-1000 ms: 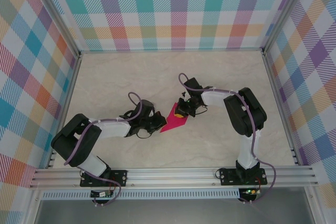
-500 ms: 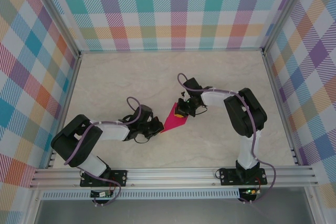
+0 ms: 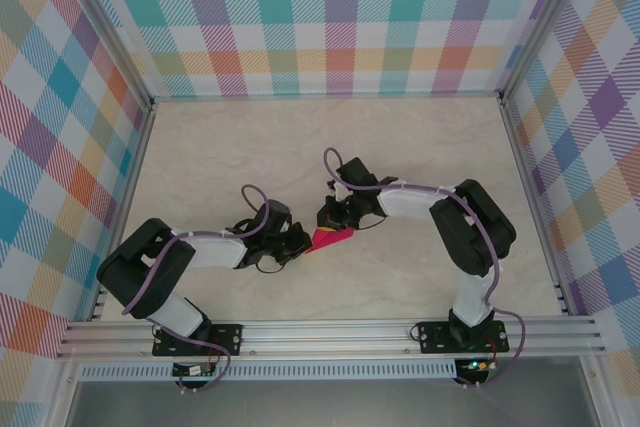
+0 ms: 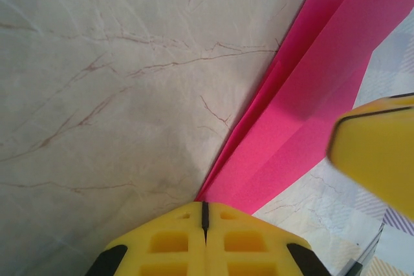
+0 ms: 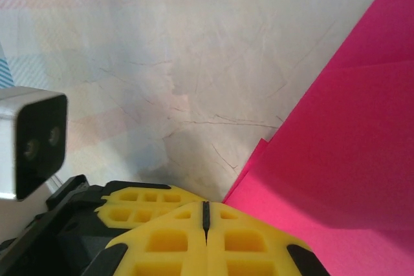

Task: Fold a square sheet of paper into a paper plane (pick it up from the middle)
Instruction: Fourth fold the wing at the center of the table.

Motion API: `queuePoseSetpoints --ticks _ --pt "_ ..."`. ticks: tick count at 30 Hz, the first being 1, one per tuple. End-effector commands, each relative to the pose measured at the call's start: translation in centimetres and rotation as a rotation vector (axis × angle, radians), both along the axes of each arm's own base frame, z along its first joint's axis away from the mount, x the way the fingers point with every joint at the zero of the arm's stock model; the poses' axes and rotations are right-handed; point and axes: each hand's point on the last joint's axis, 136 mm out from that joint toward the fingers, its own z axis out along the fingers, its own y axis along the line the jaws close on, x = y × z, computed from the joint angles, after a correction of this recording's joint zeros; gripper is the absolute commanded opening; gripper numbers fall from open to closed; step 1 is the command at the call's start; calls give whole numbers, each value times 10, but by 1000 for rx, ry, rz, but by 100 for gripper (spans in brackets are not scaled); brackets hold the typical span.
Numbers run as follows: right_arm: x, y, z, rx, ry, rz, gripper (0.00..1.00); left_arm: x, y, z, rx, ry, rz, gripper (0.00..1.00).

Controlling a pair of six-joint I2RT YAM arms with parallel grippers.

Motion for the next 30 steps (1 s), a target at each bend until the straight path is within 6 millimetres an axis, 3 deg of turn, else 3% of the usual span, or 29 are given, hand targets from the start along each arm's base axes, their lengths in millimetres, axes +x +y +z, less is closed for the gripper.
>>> queuePoseSetpoints --ticks 1,9,24,30 --pt "-7 7 -13 -14 27 32 0 -20 20 -26 109 78 3 0" --pt "-7 -11 -39 -88 33 24 0 -25 29 -30 159 113 19 0" --pt "82 -112 -42 -51 -55 -231 0 -40 42 -38 215 176 21 0" --pt "94 -127 -34 -71 -69 -284 0 -39 39 -39 207 175 11 0"
